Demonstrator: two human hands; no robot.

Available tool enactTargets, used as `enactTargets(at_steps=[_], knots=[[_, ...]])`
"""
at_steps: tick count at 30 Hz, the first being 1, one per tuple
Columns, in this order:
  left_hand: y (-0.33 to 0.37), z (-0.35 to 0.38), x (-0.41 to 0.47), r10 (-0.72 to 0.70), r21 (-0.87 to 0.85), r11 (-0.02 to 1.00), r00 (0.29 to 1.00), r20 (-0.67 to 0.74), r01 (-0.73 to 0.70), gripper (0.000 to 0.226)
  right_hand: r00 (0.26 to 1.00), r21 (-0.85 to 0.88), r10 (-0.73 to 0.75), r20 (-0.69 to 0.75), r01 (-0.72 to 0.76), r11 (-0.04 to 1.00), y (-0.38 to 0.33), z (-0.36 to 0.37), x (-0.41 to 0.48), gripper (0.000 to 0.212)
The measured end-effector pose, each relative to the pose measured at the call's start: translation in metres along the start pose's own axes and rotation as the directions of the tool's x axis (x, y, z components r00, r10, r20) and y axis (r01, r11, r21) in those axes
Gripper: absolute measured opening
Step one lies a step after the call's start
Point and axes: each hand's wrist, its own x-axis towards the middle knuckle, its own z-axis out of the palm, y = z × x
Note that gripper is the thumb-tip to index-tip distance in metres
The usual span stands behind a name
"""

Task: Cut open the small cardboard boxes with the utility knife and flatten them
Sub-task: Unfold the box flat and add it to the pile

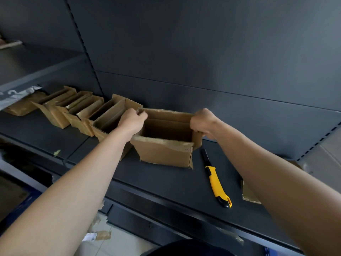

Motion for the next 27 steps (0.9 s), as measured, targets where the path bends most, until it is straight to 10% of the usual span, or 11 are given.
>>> enactTargets(at_steps=[6, 12, 19, 27], knots=[[-0.014, 0.0, 0.001, 0.042, -0.134, 0.99, 0.996, -0.082, -0.053, 0.029, 0.854, 0.173, -0.006, 0.52, -0.099, 0.98, 0.01, -0.016, 0.005, 0.023], [-0.013, -0.011, 0.0, 0.276, -0.444, 0.862, 0.961, 0.002, -0.246, 0.024, 0.966, 0.131, 0.009, 0.257, -0.044, 0.99, 0.036, -0.015, 0.021, 0.059], [-0.002, -0.015, -0.002, 0.452, -0.614, 0.7, 0.892, -0.015, -0.365, 0.028, 0.907, 0.209, 0.123, 0.402, -0.222, 0.952, 0.053, -0.023, 0.02, 0.105], [-0.007, 0.002, 0.005, 0.03, -0.656, 0.753, 0.993, 0.113, 0.052, 0.027, 0.962, 0.609, 0.11, 0.25, -0.245, 0.755, 0.073, -0.048, 0.023, 0.062]])
